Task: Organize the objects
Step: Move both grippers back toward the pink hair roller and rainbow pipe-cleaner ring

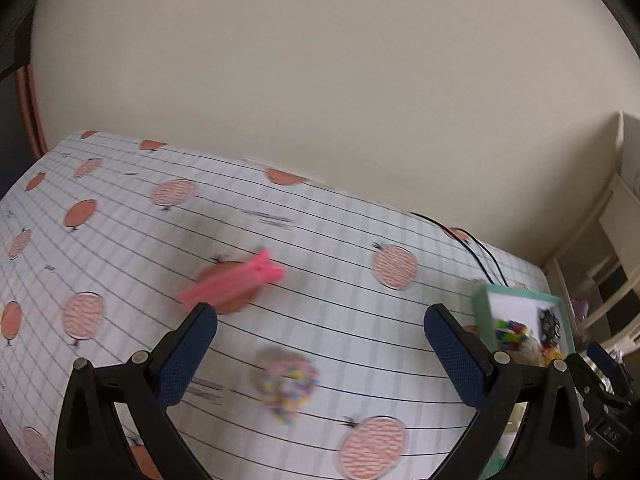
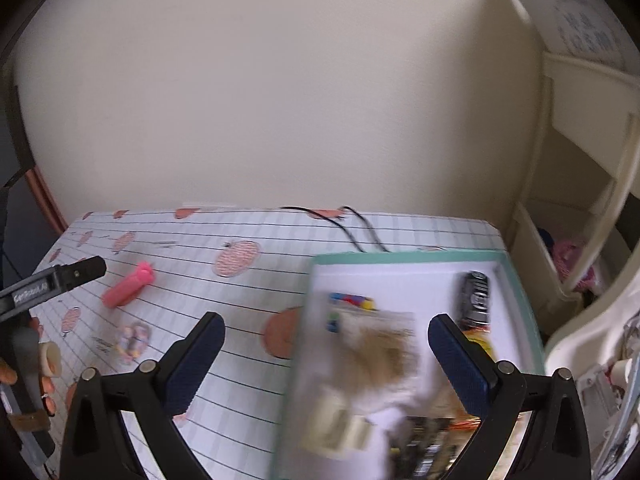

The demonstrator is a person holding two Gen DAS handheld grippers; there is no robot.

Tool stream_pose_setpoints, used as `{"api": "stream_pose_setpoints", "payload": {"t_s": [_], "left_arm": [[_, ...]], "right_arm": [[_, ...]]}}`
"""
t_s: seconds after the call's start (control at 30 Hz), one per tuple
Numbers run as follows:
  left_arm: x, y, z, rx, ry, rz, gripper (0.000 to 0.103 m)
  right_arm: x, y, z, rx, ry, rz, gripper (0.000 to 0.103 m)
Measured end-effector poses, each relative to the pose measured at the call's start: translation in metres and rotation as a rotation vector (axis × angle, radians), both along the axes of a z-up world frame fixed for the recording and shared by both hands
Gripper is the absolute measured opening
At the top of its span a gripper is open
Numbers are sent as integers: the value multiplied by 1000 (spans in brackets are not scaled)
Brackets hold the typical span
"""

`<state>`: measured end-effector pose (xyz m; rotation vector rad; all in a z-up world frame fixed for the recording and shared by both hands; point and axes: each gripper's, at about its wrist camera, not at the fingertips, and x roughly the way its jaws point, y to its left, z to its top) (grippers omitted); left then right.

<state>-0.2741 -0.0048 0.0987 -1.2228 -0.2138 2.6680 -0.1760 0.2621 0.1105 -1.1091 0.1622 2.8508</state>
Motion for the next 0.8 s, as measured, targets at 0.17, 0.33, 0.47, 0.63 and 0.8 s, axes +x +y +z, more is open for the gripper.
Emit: {"api": "stream_pose_setpoints", "payload": {"t_s": [0.17, 0.33, 0.47, 0.63, 0.8], "left_arm": [[-5, -31, 1, -27, 13, 23, 103], [-11, -52, -7, -23, 1, 9, 103], [-16, -63, -15, -16, -12, -20, 103], [-22, -71, -28, -22, -31, -44, 103], [-28, -76, -41, -28, -29, -59, 103]], "right_arm": [[-6, -39, -2, 10, 0, 67, 103], [-13, -80, -14, -3, -23, 133, 103], [-18, -106, -27, -27, -47, 167, 103], [-24, -134, -50, -28, -92, 182, 103], [-31, -159, -71, -60, -140, 203, 103]]}}
